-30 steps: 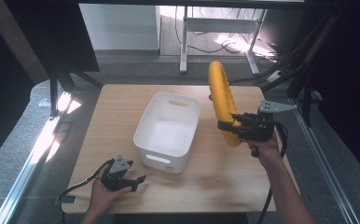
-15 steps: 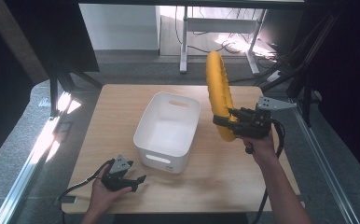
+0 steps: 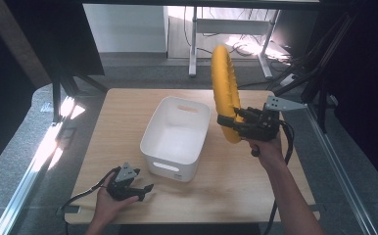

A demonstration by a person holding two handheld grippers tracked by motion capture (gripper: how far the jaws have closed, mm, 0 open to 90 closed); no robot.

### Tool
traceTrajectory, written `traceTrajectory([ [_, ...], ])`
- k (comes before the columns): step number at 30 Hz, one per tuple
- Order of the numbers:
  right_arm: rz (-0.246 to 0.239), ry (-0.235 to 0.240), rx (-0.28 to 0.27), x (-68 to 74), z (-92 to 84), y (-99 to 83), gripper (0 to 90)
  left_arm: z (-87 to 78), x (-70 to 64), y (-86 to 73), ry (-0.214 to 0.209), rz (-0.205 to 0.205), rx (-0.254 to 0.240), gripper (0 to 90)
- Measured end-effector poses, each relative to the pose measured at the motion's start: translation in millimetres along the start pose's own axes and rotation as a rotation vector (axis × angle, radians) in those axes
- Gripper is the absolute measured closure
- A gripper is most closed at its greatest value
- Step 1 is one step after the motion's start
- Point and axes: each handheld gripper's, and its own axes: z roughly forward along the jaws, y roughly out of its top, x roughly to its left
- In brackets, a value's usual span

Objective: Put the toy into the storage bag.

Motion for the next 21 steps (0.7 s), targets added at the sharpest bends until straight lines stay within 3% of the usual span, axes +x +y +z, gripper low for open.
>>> traceTrajectory([
  [12,-0.048,0.029,-0.039,14.7,17.1,25.0,51.5,-0.9,0.4,0.2,0.001,0.000,0.000,22.4],
  [21,-0.050,0.056,-0.055,18.5,33.1,31.4,51.5,-0.8,0.6,0.2,0.001,0.001,0.001,22.4],
])
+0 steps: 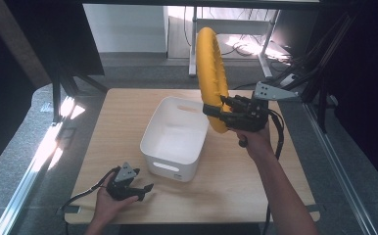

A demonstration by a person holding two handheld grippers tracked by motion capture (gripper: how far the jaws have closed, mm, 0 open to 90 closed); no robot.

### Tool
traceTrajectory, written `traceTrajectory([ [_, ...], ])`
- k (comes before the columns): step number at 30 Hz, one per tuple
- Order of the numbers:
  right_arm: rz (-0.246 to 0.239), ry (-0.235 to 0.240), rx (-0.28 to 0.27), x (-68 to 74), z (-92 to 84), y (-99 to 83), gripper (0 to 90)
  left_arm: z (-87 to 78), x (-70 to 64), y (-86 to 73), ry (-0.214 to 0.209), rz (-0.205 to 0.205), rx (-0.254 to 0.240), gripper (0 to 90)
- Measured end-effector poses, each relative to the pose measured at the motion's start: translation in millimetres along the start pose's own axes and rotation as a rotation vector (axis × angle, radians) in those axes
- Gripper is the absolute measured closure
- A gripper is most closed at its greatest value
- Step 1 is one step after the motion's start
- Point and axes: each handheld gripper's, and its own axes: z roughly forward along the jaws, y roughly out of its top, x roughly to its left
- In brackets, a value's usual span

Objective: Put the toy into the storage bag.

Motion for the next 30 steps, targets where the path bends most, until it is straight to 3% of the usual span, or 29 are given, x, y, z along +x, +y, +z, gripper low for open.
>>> traceTrajectory([
  [20,0.015,0.092,-0.003,5.5,35.4,-1.7,51.4,0.5,0.1,-0.4,0.004,0.007,0.006,22.3],
  [30,0.020,0.112,0.009,7.1,43.7,-4.9,51.4,0.2,0.3,-0.4,0.004,0.009,0.004,22.3],
])
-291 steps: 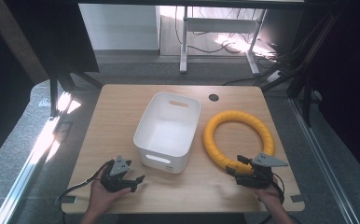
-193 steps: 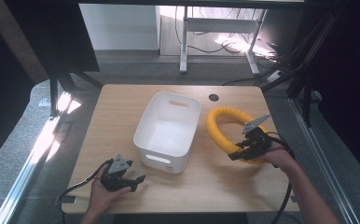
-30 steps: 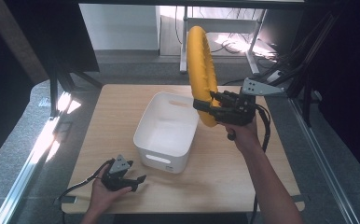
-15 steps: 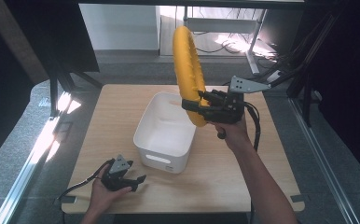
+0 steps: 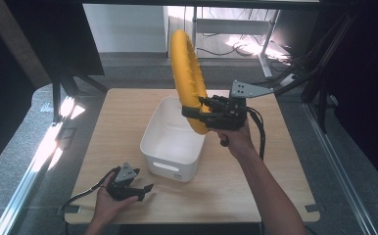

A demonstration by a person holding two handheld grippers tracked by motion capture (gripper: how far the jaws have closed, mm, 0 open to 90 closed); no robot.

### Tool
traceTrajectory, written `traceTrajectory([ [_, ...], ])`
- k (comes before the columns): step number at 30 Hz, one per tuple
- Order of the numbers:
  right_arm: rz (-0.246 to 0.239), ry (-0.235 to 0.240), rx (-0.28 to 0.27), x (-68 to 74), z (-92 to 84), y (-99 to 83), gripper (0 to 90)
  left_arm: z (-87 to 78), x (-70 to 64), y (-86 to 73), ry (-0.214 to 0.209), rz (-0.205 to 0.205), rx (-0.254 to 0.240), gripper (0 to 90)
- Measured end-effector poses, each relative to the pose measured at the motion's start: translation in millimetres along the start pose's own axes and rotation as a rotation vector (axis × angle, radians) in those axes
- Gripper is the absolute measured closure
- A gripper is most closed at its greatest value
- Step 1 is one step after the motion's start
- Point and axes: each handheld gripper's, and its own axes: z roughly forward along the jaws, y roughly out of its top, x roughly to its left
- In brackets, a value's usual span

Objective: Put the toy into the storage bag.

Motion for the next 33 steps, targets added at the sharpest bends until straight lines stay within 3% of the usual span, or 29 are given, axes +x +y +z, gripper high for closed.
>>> traceTrajectory([
  [20,0.012,0.043,0.019,0.3,17.2,-10.7,51.3,-0.3,0.2,-0.1,0.003,0.003,0.001,22.3],
  [33,0.046,0.069,0.038,2.2,23.4,-20.2,51.3,-0.4,0.2,-0.2,0.003,0.006,0.003,22.2],
])
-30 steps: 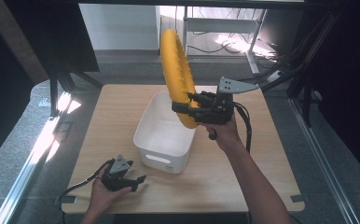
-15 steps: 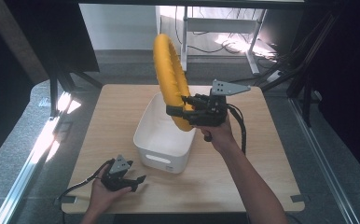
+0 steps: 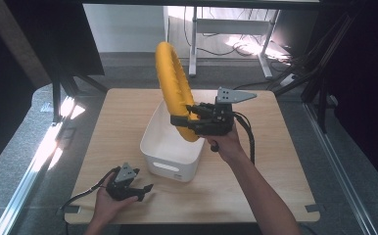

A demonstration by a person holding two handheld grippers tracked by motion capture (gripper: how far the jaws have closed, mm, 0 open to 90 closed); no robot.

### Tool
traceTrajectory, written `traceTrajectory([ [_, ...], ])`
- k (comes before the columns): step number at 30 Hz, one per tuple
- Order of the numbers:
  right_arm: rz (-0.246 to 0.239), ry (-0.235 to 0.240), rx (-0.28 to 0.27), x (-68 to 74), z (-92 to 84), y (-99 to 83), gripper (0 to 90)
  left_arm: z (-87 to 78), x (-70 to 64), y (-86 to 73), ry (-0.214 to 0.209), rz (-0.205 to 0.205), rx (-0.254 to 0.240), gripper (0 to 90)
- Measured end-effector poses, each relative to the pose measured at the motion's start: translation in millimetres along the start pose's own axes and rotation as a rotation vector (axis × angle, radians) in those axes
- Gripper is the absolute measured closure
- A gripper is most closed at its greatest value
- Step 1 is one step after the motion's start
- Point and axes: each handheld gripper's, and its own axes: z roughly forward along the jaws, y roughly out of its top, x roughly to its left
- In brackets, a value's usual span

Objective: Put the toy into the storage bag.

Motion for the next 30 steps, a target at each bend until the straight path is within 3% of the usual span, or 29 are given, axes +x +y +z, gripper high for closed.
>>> traceTrajectory([
  [30,0.060,0.017,0.030,-10.5,5.3,-31.2,51.3,1.0,-1.1,-0.2,-0.003,-0.005,0.000,22.2],
])
